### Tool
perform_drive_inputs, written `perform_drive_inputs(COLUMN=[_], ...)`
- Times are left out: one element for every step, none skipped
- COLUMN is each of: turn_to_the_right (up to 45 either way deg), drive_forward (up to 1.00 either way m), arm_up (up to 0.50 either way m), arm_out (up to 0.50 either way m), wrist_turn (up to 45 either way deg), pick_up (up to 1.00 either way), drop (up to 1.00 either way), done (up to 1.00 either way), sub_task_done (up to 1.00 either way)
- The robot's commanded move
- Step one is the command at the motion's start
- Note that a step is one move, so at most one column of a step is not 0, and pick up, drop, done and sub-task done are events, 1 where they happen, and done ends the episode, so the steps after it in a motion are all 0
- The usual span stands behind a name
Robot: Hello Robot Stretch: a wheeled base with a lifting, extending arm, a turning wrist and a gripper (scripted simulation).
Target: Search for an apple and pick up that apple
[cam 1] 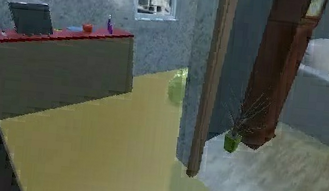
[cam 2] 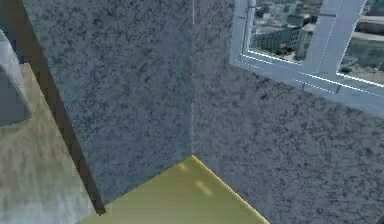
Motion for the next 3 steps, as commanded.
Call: perform_drive_inputs(turn_to_the_right=[0.0, -39.0, 0.0], drive_forward=[0.75, 0.00, 1.00], arm_up=[0.00, 0.00, 0.00], arm_out=[0.00, 0.00, 0.00], wrist_turn=[0.0, 0.0, 0.0], pick_up=[0.00, 0.00, 0.00], drop=[0.00, 0.00, 0.00], done=[0.00, 0.00, 0.00], sub_task_done=[0.00, 0.00, 0.00])
